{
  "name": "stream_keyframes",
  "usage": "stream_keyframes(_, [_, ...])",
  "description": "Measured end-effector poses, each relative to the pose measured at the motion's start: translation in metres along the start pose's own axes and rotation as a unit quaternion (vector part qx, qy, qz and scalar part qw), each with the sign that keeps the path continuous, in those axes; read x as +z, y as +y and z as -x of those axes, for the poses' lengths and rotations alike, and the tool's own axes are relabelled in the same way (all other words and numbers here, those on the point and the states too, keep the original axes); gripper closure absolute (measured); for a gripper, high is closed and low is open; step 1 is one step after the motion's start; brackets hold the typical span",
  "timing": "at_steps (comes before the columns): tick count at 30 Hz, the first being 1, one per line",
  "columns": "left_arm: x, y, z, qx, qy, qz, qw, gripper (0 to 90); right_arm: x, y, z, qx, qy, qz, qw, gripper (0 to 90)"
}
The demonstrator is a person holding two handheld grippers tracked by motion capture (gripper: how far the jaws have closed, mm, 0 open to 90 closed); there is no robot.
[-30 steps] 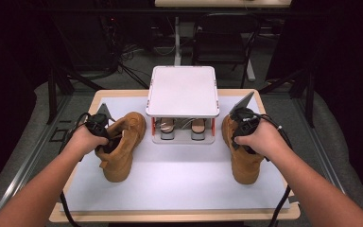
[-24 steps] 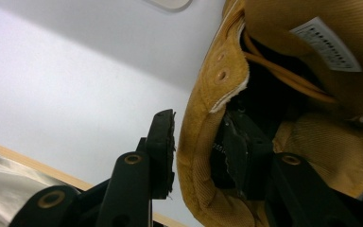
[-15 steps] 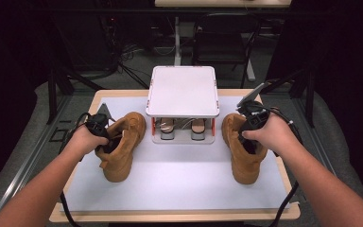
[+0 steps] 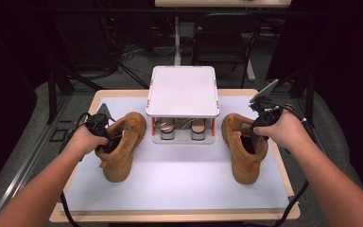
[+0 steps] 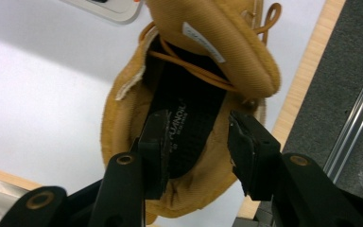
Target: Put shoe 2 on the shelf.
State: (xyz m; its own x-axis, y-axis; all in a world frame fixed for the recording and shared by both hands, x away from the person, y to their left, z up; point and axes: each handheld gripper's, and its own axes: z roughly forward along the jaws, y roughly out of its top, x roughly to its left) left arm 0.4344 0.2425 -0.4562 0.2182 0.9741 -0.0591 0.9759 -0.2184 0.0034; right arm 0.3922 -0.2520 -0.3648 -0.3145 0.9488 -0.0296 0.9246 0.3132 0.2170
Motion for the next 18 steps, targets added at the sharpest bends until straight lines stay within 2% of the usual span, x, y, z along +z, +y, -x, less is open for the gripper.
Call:
stream_keyframes(6, [0.000, 0.000, 0.000, -0.001, -0.001, -0.001, 1.0000, 75.7, 0.003, -0.001, 0.009, 0.010, -0.005, 0.005, 0.9999, 58.3])
stream_keyframes(18, [0.000, 0.001, 0.001, 0.001, 0.002, 0.000, 1.0000, 75.5, 0.016, -0.005, 0.023, 0.024, -0.012, -0.008, 0.9996, 57.1])
